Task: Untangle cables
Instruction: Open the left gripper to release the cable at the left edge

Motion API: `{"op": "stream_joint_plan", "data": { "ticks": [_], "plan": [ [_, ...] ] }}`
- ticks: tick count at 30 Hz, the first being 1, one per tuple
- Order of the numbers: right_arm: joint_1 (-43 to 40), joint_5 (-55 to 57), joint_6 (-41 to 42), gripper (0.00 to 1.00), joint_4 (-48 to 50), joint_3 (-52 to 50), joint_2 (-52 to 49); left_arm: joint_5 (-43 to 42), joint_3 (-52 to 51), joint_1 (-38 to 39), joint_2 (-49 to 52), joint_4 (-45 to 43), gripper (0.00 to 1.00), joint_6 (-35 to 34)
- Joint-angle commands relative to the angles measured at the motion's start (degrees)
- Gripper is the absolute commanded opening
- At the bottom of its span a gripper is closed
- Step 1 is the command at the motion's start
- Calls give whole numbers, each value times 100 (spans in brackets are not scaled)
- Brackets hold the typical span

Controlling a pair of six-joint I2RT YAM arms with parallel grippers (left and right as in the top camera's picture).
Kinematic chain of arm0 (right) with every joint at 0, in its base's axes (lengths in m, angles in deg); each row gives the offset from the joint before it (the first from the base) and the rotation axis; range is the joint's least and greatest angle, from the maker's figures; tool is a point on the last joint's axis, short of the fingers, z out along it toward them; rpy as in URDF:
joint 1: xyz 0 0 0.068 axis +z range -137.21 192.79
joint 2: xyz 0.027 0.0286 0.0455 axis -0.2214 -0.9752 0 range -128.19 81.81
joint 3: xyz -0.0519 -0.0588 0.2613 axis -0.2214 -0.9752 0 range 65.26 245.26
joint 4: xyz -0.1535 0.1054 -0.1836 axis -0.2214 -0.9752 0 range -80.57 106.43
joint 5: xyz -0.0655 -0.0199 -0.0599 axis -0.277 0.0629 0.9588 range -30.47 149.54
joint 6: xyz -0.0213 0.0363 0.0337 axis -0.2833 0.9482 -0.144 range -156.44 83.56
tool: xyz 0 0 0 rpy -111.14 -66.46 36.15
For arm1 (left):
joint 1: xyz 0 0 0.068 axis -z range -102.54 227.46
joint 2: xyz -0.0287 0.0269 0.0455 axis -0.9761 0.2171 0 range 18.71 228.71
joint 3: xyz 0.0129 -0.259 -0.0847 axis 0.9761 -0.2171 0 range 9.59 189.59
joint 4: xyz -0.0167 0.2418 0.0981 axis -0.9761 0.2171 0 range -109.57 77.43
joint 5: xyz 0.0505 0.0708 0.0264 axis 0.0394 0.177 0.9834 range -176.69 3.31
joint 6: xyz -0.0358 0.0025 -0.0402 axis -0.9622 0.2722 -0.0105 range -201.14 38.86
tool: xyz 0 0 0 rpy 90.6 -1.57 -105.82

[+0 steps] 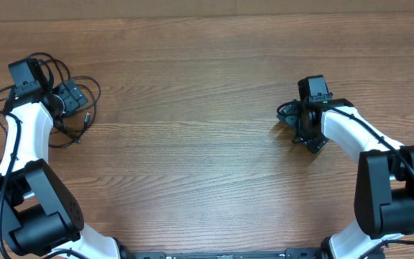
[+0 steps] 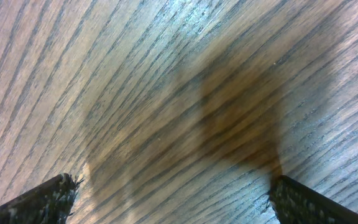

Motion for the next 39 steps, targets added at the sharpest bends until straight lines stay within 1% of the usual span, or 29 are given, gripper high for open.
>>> {"op": "stream_joint_plan", "data": {
  "ticks": [1,16,21,23,24,31,32,33,35,37,39],
  "plan": [
    [15,-199,44,100,17,-79,-44,-44,72,11,83,17,100,7],
    [15,-199,44,100,17,-76,-44,-44,72,9,107,20,100,7],
    [15,-199,44,100,17,-79,-44,-44,72,26,-861,42,100,7],
    [15,-199,44,100,17,-76,-44,-44,72,26,-1106,42,100,7],
    [15,-199,44,100,17,-76,-44,-44,72,28,-1394,42,99,7],
    [15,-199,44,100,17,-79,-44,-44,72,28,-2210,57,100,7],
    [15,-199,44,100,17,-76,-44,234,72,28,-2267,13,100,188],
    [15,-199,46,100,17,-76,-44,881,72,28,-2448,103,100,269],
    [15,-199,44,100,17,-76,-44,866,72,168,-2743,188,100,267],
    [15,-199,44,100,17,-76,-44,1346,66,584,-2796,190,100,439],
    [15,-199,44,100,17,-79,-44,1370,-118,809,-2780,210,100,540]
  ]
}}
